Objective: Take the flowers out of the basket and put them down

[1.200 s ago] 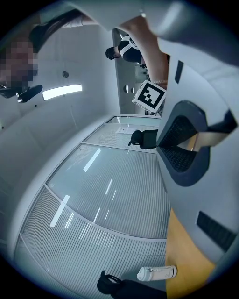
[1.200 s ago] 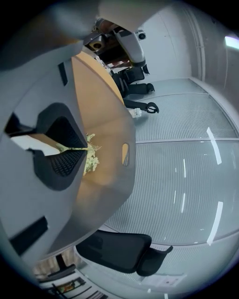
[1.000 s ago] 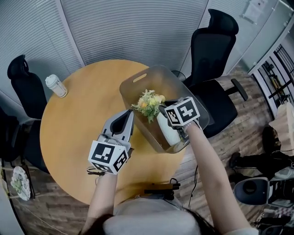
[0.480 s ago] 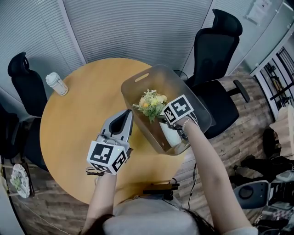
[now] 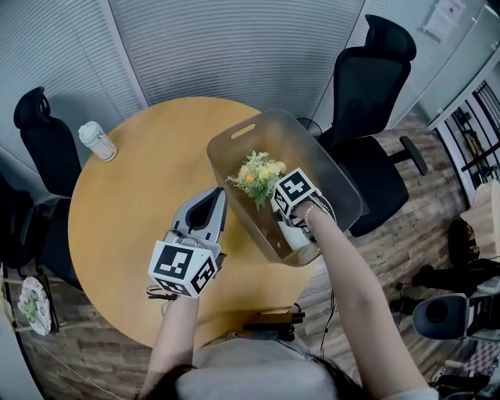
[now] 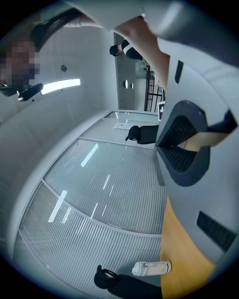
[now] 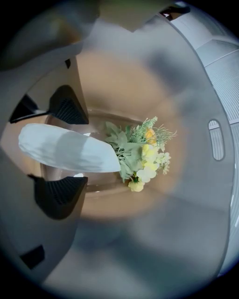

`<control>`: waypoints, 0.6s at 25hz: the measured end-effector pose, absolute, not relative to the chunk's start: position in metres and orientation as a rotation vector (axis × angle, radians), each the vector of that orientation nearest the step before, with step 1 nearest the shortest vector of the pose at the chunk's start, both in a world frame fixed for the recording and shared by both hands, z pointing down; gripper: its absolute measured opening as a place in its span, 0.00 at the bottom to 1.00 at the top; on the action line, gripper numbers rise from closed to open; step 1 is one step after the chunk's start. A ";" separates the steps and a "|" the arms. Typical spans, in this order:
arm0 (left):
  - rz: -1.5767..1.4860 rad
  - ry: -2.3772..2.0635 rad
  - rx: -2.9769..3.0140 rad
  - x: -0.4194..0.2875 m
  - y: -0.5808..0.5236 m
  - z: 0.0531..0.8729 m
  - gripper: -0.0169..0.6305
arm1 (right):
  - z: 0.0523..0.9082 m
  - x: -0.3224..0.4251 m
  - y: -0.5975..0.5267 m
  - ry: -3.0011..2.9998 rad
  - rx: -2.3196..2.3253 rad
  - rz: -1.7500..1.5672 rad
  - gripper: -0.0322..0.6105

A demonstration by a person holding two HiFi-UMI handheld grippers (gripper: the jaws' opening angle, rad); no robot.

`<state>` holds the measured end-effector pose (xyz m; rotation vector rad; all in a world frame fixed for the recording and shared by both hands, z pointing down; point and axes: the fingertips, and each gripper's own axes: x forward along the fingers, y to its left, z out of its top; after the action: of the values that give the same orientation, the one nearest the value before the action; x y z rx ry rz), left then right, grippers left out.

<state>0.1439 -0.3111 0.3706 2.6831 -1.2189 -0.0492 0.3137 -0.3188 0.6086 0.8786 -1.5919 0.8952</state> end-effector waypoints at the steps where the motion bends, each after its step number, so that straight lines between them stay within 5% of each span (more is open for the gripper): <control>1: -0.048 -1.220 2.682 0.144 -0.311 0.371 0.03 | 0.612 0.315 -0.316 -1.575 0.871 0.897 0.59; 15: -0.031 -1.254 2.664 0.138 -0.313 0.377 0.03 | 0.645 0.317 -0.307 -1.476 0.874 0.984 0.59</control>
<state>0.1376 -0.3130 0.3775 2.6643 -1.2545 -0.0310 0.3166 -0.3074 0.6452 0.8738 -1.4763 0.9838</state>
